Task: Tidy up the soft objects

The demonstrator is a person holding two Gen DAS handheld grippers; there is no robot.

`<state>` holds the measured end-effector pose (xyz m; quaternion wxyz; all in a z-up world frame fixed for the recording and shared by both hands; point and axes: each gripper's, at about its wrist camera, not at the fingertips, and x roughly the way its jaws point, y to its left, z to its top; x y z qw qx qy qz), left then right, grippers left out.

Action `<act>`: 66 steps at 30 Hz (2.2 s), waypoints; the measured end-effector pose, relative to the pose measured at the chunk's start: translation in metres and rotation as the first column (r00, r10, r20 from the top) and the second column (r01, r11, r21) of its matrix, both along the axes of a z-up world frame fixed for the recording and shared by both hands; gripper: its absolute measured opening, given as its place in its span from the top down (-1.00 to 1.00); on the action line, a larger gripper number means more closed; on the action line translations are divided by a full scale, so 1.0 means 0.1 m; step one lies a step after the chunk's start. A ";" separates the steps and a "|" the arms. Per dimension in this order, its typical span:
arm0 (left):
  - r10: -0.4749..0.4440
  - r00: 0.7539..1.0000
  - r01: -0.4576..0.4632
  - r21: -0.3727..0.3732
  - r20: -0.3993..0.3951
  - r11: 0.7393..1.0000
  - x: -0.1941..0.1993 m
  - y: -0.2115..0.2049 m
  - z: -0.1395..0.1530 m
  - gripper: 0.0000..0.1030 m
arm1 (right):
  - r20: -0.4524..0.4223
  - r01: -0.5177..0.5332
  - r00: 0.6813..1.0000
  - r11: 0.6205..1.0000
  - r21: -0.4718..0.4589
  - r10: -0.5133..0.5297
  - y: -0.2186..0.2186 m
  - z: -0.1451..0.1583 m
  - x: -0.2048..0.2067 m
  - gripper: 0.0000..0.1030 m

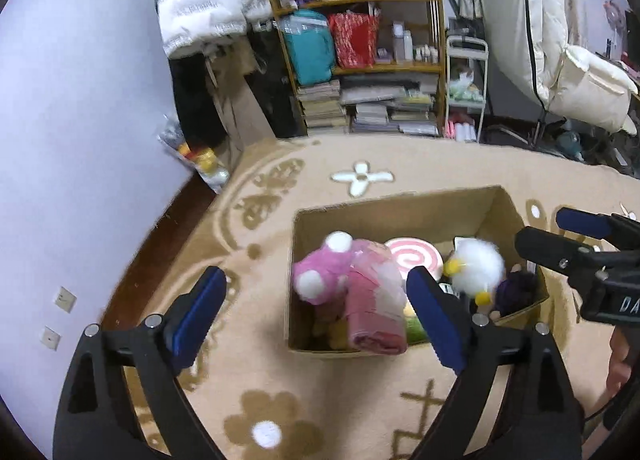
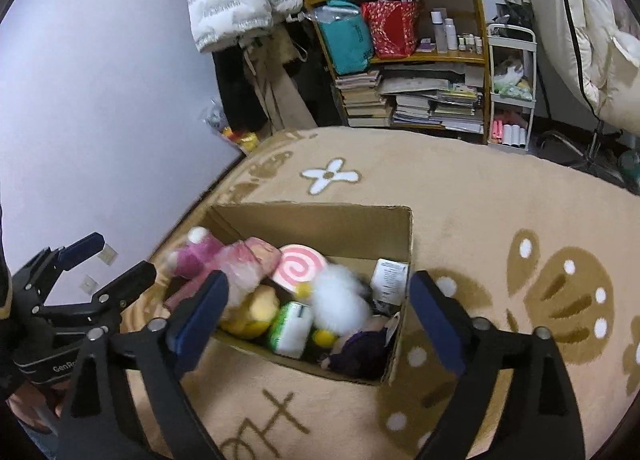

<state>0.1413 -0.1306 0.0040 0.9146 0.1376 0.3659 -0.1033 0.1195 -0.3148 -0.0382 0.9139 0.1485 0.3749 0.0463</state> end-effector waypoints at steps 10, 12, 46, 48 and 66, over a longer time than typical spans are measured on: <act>0.032 0.993 -0.030 -0.019 0.116 0.999 -0.43 0.23 0.45 -0.99 | 0.081 0.010 0.997 1.000 -0.017 -0.009 0.06 0.36 -0.38 -1.00; 0.039 0.992 -0.035 -0.032 0.121 0.999 -0.52 0.29 0.52 -0.99 | 0.105 0.009 0.994 0.999 -0.034 -0.005 0.08 0.43 -0.50 -1.00; 0.135 0.975 -0.107 -0.159 0.178 0.981 -1.95 0.85 0.33 -0.99 | 0.301 0.068 0.954 0.978 -0.196 -0.006 0.22 0.16 -1.74 -1.00; 0.134 0.978 -0.105 -0.178 0.159 0.978 -1.96 0.87 0.25 -0.99 | 0.278 0.058 0.961 0.981 -0.183 -0.005 0.21 0.06 -1.70 -1.00; 0.121 0.979 -0.108 -0.084 0.166 0.991 -1.83 0.74 -0.11 -0.99 | 0.247 0.078 0.968 0.986 -0.146 -0.040 0.13 -0.07 -1.67 -1.00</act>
